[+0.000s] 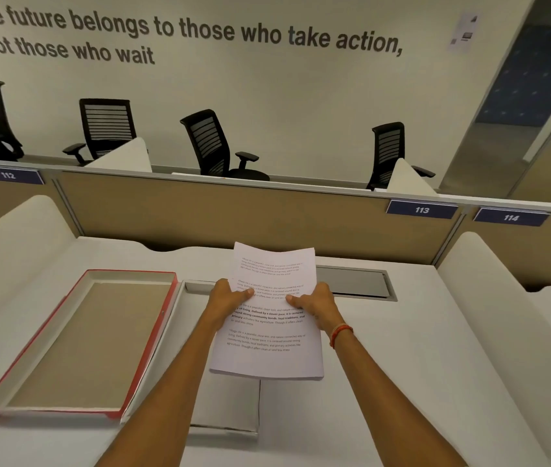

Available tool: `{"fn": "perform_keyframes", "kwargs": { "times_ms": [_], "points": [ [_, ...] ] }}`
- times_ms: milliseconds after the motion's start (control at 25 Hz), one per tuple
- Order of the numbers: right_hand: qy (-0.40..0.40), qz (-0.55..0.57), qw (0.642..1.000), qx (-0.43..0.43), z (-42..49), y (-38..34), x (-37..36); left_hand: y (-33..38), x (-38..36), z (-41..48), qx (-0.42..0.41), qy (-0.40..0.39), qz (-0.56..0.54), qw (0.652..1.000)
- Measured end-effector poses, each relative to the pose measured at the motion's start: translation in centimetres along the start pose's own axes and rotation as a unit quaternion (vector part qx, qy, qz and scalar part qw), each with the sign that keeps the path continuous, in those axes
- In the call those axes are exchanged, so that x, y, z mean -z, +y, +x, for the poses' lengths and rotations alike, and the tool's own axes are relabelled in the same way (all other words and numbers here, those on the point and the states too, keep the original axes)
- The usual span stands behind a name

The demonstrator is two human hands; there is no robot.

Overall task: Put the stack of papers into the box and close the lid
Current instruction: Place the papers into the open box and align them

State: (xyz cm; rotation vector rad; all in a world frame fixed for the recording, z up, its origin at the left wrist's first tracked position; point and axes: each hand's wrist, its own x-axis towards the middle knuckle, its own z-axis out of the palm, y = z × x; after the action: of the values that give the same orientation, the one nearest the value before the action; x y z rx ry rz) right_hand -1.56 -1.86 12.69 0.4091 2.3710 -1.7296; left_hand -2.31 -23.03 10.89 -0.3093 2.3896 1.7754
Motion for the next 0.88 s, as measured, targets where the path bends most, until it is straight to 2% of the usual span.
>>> {"fn": "perform_keyframes", "kwargs": {
  "times_ms": [440, 880],
  "points": [
    [-0.020, -0.016, 1.000, -0.002, -0.2, 0.0, -9.5, -4.4, 7.7, 0.4, 0.039, 0.022, -0.011, 0.999],
    [-0.014, -0.030, 0.999, -0.042, 0.4, 1.5, -13.5, -8.3, 9.8, 2.2, 0.072, 0.022, -0.015, 0.997]
  ]
}}
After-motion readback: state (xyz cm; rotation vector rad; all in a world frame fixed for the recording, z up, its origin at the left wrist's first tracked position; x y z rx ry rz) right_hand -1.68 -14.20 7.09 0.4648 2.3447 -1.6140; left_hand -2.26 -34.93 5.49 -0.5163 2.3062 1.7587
